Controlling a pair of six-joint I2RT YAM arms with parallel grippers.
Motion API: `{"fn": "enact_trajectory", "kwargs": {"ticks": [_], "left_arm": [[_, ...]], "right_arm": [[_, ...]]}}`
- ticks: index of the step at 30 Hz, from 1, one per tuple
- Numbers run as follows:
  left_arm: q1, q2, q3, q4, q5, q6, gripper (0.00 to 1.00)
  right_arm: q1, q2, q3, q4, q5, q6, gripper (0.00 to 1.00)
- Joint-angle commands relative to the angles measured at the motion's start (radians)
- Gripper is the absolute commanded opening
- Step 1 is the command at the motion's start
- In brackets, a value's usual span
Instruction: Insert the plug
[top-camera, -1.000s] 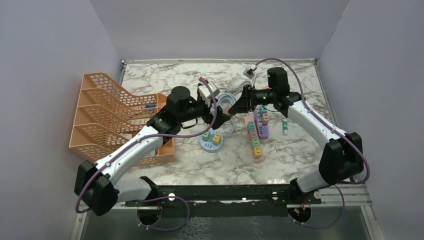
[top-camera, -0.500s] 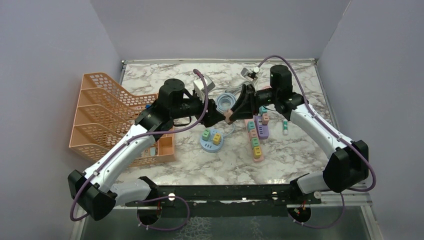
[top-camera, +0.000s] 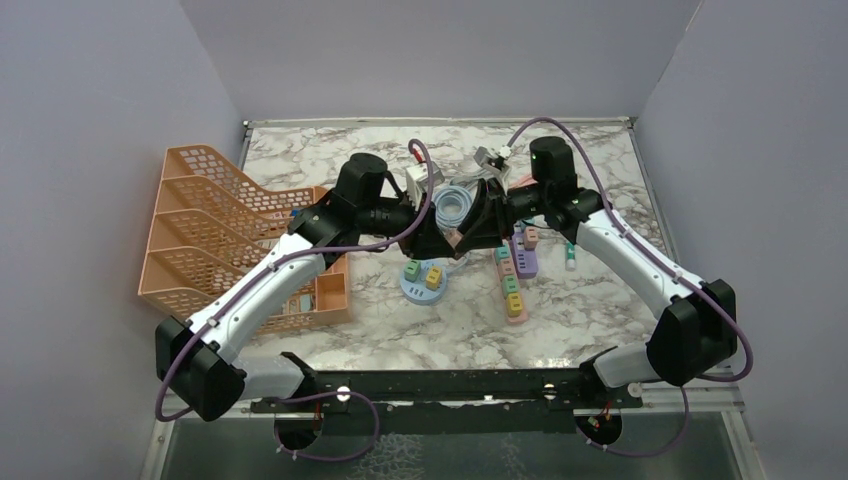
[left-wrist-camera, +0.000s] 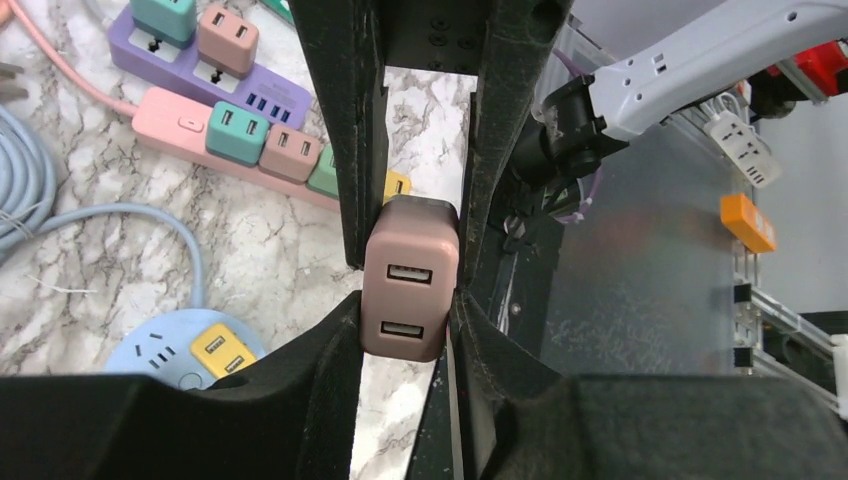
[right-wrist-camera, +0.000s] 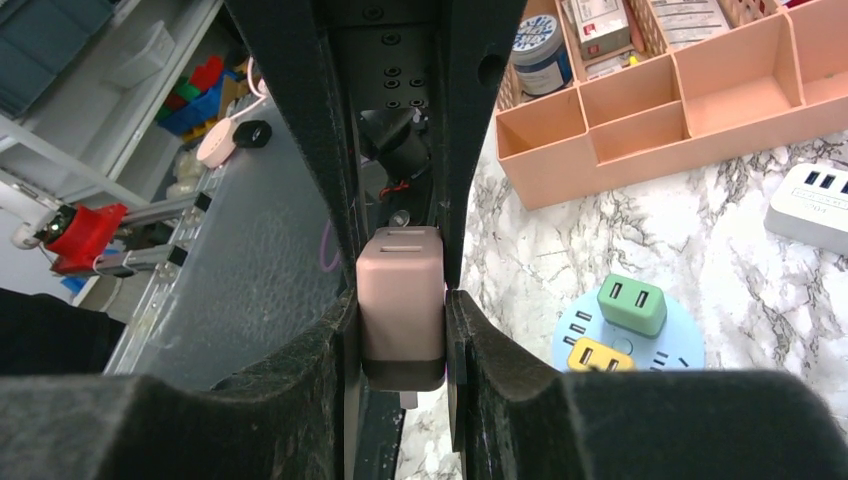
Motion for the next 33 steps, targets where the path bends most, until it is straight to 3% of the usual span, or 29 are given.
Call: {"fn": "enact_trajectory", "kwargs": {"ticks": [1,4,7,9,13,22,27,30,33], "left_arm": [[0.001,0.024,0.064,-0.003,0.065,-0.005,0.13],[0.001,0.014,0.062,-0.003,0.051,0.022,0.0],[0.001,-0.008,0.048,-0.003,0.036,0.065,0.0],[0.0,-0.028,0.042,-0.004,0.015,0.092,0.0],[0.0,-0.064,0.032,-0.005,-0.012,0.133,0.0],[0.001,-0.074,0.039,-0.007,0.016,0.135,0.0],[0.002,-0.07,0.04,-0.008,0.025,0.113,0.0],[0.002,-0.057,0.049,-0.008,0.029,0.08,0.28],[0.001,-0.044,0.061,-0.02,0.019,0.058,0.48]], "right_arm": [[0.033,-0.01,0.03,-0.06,0.001,-0.073,0.01],[0.036,-0.026,0.026,-0.08,0.02,-0.101,0.05],[0.037,-0.062,0.01,-0.087,0.082,-0.106,0.37],[0.037,-0.091,-0.009,-0.091,0.118,-0.109,0.52],[0.037,-0.132,-0.034,-0.106,0.146,-0.132,0.59],[0.037,-0.107,-0.022,-0.117,0.169,-0.14,0.52],[0.038,-0.09,-0.019,-0.089,0.146,-0.11,0.21],[0.039,-0.087,-0.021,-0.081,0.137,-0.108,0.09],[0.04,-0.092,-0.025,-0.08,0.137,-0.117,0.04]]}}
